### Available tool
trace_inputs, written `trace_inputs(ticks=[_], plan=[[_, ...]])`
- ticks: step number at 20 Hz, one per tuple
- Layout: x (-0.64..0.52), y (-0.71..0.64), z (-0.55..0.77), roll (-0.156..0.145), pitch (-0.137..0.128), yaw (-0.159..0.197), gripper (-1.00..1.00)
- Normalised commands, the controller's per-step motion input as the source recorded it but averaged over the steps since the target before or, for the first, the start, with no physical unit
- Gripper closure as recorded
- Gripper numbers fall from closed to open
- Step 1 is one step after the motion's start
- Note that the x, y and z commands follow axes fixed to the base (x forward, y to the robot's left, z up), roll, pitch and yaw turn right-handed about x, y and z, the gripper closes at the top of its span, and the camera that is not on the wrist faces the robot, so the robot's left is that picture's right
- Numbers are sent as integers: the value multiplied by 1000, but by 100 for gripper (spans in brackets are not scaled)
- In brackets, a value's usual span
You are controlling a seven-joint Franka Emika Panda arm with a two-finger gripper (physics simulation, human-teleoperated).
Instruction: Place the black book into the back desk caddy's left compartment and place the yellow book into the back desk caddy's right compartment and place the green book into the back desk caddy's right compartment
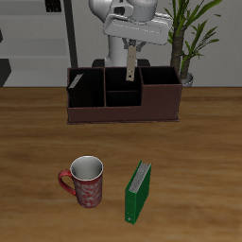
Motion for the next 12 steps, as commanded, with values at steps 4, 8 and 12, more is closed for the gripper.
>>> trace_inputs(ticks=[4, 8, 12], plan=[[-325, 353, -5, -39, -7, 36, 100], [-238, 363, -60, -132, -4, 25, 100], [-118, 347, -122, 57, 70, 4, 100]])
